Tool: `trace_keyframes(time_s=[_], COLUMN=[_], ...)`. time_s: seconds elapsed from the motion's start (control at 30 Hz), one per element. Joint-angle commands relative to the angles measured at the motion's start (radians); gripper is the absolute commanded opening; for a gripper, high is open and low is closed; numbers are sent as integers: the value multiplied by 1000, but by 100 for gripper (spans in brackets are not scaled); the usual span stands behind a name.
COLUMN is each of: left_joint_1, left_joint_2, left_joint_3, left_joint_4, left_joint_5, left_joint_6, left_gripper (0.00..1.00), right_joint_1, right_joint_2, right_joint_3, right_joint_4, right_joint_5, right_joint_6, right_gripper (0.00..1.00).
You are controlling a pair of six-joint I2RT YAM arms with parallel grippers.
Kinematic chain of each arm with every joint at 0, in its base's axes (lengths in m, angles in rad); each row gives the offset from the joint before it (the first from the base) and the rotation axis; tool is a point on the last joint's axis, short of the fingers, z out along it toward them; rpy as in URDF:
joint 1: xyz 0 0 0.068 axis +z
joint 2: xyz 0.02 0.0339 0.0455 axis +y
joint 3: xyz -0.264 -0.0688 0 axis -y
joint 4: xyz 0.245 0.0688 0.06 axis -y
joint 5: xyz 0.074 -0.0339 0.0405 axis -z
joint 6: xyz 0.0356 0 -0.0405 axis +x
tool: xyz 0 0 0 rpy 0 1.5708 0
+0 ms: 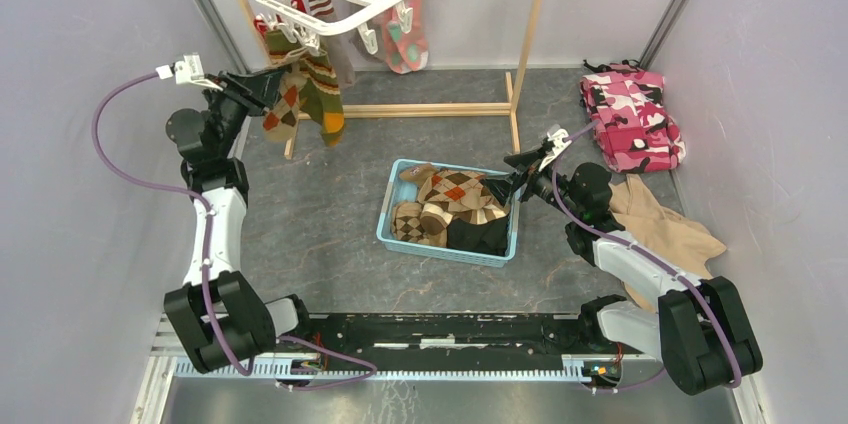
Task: Clip the socks to the hanger
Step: Rotate the hanger at the clothesline.
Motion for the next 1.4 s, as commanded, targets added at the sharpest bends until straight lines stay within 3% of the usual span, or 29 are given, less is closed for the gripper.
trace_keyframes(time_s=[0.0,0.57,0.93,1.37], left_joint_1=[6,5,5,-9], left_joint_2=[-71,-297,-353,-447], left_joint_3=[-34,-186,-197,-187], left_joint_4=[70,-67,-86,-87], left_joint_5=[56,70,147,259], left_joint_6=[-81,-55,-60,-171], left_gripper=[55,84,88,88], right_joint_1=[6,15,23,33], right_joint_2=[2,8,14,28], right_joint_3=[25,30,37,44], right_joint_4=[44,46,43,44], right_joint_5=[-13,-18,-20,-21], right_joint_6=[-16,-17,-19,-23], right_gripper=[98,98,98,98])
